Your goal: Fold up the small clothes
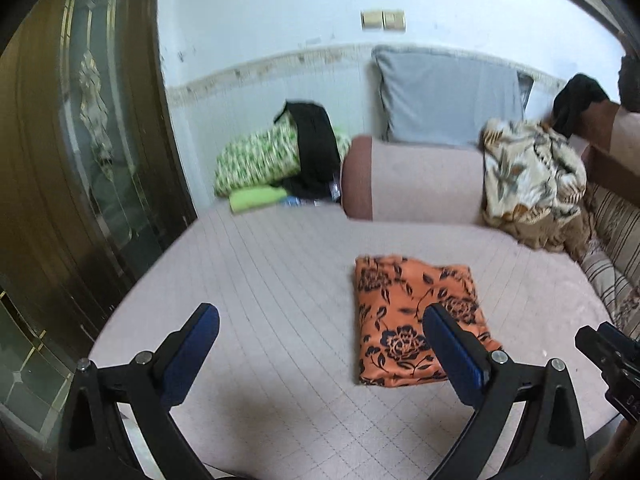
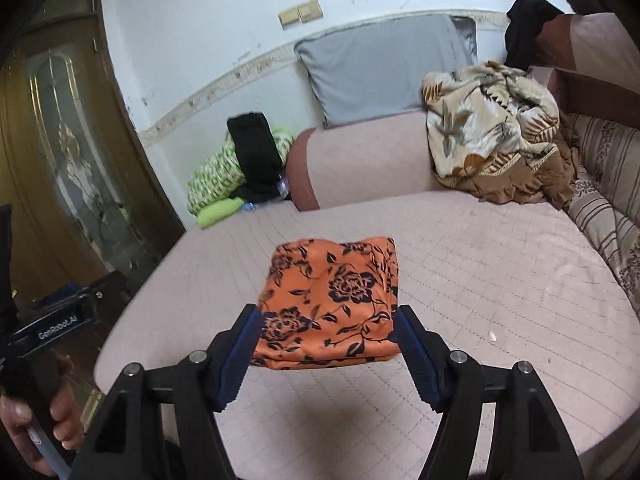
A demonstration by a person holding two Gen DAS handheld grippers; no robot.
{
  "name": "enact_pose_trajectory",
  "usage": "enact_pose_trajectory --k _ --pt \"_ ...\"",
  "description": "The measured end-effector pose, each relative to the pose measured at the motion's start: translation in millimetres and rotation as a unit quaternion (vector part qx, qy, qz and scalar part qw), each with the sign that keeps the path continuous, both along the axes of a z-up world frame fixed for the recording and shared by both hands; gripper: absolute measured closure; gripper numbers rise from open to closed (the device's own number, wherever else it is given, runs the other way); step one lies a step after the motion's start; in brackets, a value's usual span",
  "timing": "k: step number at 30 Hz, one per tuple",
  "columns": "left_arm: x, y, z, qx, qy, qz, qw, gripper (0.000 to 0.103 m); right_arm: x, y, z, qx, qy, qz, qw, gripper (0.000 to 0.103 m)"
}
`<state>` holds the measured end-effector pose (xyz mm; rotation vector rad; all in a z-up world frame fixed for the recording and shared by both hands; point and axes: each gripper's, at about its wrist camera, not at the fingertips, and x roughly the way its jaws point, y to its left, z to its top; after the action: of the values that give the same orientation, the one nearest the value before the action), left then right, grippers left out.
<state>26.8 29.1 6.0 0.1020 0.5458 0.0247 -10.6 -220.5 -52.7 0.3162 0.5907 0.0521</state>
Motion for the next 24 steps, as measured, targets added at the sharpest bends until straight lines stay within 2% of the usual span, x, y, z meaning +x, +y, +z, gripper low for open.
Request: enact_pose_trajectory --k 6,11,18,24 --pt "-35.6 2.8 35.5 0.005 -0.031 0.005 0.9995 0.001 -28.6 1.5 33.3 -0.012 -0.020 -0.013 1.000 0.031" --pt "-58.8 4.4 53.9 0.005 -0.050 0.005 0.9987 0.001 -48.7 16.0 56.4 -0.045 -0.034 -0.016 0.998 0.031" --pt "-76.9 1.1 63.8 0.012 -0.056 -0.009 0.9983 0.001 -63.2 33.1 61.0 -0.078 -0.036 -0.017 0.996 0.031" --pt "-82.7 -2.4 66.2 0.016 -0.061 -0.014 0.9979 0.001 -66.5 32.4 58.3 -0.075 -0.032 -0.023 0.996 0.031"
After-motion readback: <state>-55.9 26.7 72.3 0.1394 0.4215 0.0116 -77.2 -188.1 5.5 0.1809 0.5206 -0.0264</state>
